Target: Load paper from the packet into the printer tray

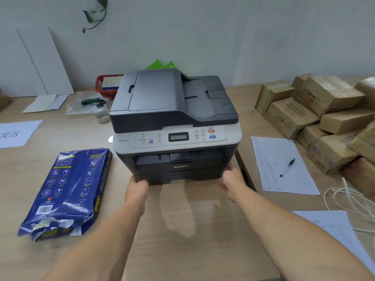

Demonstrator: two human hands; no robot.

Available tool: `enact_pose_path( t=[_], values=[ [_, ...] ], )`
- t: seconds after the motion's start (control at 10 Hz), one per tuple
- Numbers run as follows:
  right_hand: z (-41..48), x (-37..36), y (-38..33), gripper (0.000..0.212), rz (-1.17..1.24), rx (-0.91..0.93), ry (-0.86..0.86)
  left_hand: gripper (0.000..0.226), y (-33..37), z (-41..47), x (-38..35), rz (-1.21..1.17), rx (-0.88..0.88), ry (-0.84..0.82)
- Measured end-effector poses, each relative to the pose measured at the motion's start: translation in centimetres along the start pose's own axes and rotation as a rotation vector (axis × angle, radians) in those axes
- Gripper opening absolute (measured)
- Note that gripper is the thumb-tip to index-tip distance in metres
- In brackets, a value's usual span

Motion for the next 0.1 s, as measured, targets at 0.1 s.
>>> enact_pose_path(
  t=[0.1],
  values=[
    [-0.87,0.47,0.78,0.058,-0.162,0.009,-0.043,0.048,-0.09,-1.92,-0.29,0.223,-0.060,0.024]
  ],
)
Point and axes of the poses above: each hand's wrist, its own z-axis towards the middle knuckle, its own x-axis out of the back of the hand, y = z × x, the point moved 1 cm from there along z, towards the middle knuckle, and after that the axes turned 10 degrees about -y, right-handed, at the moved point
